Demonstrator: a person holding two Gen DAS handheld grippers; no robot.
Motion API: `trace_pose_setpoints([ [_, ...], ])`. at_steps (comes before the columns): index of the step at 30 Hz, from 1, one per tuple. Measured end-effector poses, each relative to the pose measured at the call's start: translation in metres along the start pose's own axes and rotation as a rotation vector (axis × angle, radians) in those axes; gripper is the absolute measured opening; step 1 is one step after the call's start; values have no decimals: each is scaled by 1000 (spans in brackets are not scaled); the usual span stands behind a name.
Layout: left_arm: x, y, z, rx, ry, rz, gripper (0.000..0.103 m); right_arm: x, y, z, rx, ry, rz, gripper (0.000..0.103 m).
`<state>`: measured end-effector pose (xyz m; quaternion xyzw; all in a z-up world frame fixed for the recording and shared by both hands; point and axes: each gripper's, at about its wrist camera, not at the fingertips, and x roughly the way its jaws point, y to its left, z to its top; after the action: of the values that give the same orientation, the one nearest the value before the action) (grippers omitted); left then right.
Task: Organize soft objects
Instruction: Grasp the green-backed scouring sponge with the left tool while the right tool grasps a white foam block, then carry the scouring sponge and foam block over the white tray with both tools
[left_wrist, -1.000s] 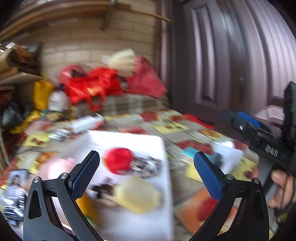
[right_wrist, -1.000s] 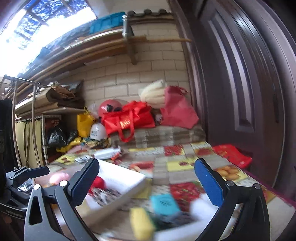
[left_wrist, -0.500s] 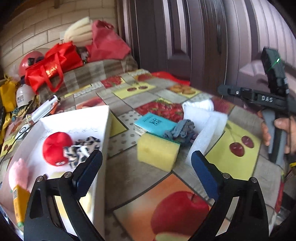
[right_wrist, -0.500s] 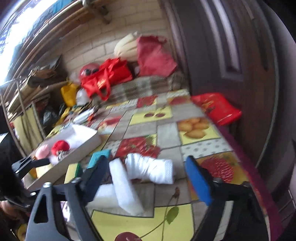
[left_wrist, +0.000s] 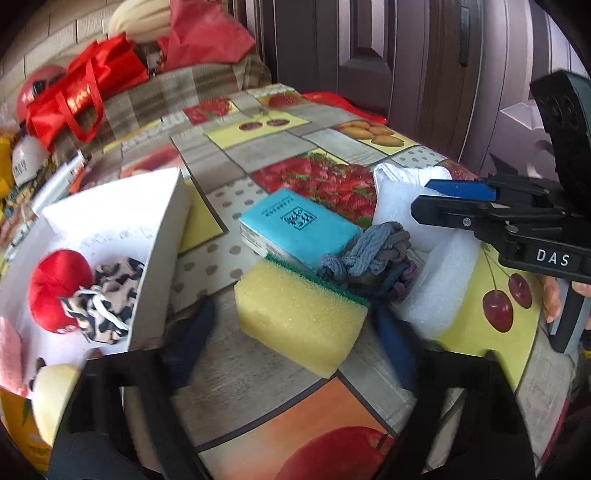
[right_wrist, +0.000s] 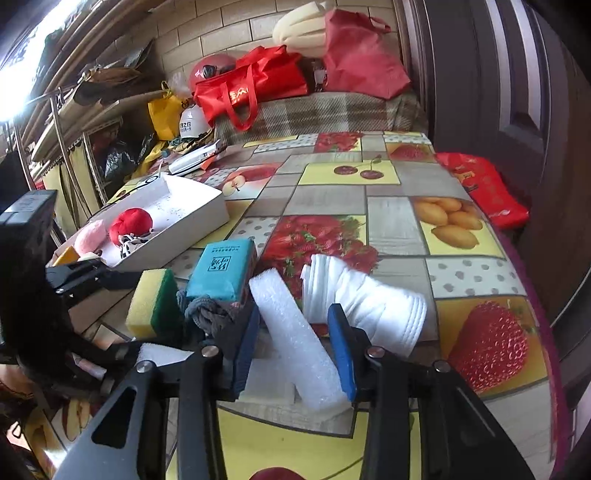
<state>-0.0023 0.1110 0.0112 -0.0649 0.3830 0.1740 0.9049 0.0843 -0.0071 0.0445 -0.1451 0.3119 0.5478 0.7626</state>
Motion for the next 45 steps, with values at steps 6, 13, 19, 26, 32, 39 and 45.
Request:
trace_pose_setpoints([
  [6,-8,-2,-1,9,-36,-43,50,-9,0,-4,6,-12,2,29],
  [13,-33,-5,-4,22,-167,-17,50,-34,-9,-6,67,-146,-45,20],
  [19,-59,-2,-11,10,-311,-3,50,-68,-25,-13,181,-314,-55,20],
  [26,-75,-5,-17,36,-384,19,50,-89,-5,-27,216,-407,17,20],
  [32,-81,-1,-20,12,-405,18,50,-81,20,-27,201,-394,92,20],
  [39,-89,3,-26,-3,-430,26,50,-71,40,-25,185,-378,137,20],
  [45,-95,14,-33,-30,-436,30,50,-67,48,-25,175,-370,131,20],
])
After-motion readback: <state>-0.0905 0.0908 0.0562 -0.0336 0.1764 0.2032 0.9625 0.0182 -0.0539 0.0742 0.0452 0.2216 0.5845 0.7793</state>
